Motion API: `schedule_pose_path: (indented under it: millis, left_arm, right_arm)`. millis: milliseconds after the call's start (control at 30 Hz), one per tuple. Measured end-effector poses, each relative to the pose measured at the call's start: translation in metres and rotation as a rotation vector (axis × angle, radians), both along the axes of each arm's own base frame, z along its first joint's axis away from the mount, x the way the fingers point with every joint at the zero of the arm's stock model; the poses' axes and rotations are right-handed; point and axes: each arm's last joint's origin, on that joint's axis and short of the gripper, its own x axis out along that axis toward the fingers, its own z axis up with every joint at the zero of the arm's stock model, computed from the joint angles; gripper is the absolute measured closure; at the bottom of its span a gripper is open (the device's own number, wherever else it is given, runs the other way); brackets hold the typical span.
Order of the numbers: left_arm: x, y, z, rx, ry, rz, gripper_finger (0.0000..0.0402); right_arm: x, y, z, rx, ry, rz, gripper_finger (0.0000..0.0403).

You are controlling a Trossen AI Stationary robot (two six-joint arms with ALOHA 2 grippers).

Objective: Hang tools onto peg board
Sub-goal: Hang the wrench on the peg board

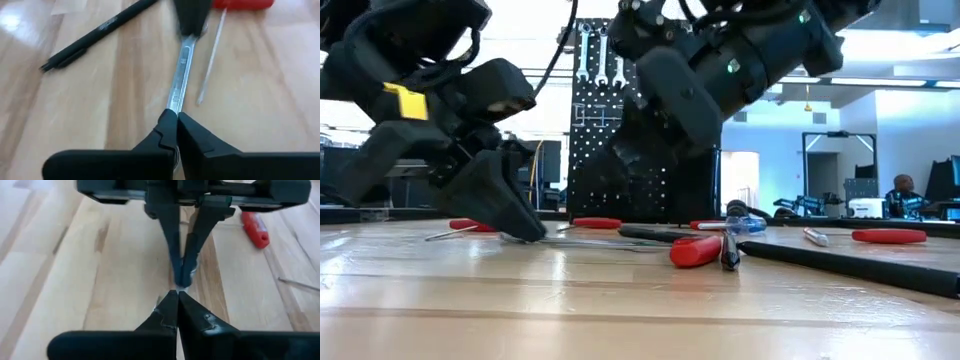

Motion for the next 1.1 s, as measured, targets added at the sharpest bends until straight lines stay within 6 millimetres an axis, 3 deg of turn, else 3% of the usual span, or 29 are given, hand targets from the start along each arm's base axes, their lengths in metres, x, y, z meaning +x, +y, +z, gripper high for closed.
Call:
schedule_pose_path:
  millis: [133,433,567,867,967,1100]
  left_arm:
    - [-0.006,-0.002,0.011,0.041,-0.014,0.004,0.0401]
    - [-0.01,-0.006,0.035,0.03,-0.112,0.023,0.039]
    - [-0.013,-0.006,0.034,0.037,-0.078,-0.006,0.0347]
    - [-0.02,-0.002,0.025,0.054,-0.001,0.036,0.0203]
    - [-0.027,0.004,0.015,0.06,0.025,0.051,0.0184]
    - [-0.033,0.009,0.008,0.046,0.023,0.075,0.0188]
  right_arm:
    - [0.0,0.0,0.005,0.021,-0.02,-0.011,0.0368]
    - [0.0,-0.001,0.004,0.044,-0.013,-0.029,0.0278]
    - [0.0,-0.001,0.003,0.041,-0.011,-0.027,0.0251]
    - [-0.001,-0.001,0.002,0.038,0.006,-0.021,0.0233]
    - [-0.001,-0.001,0.001,0.036,0.011,-0.021,0.0233]
    - [-0.001,-0.001,0.001,0.036,0.011,-0.021,0.0232]
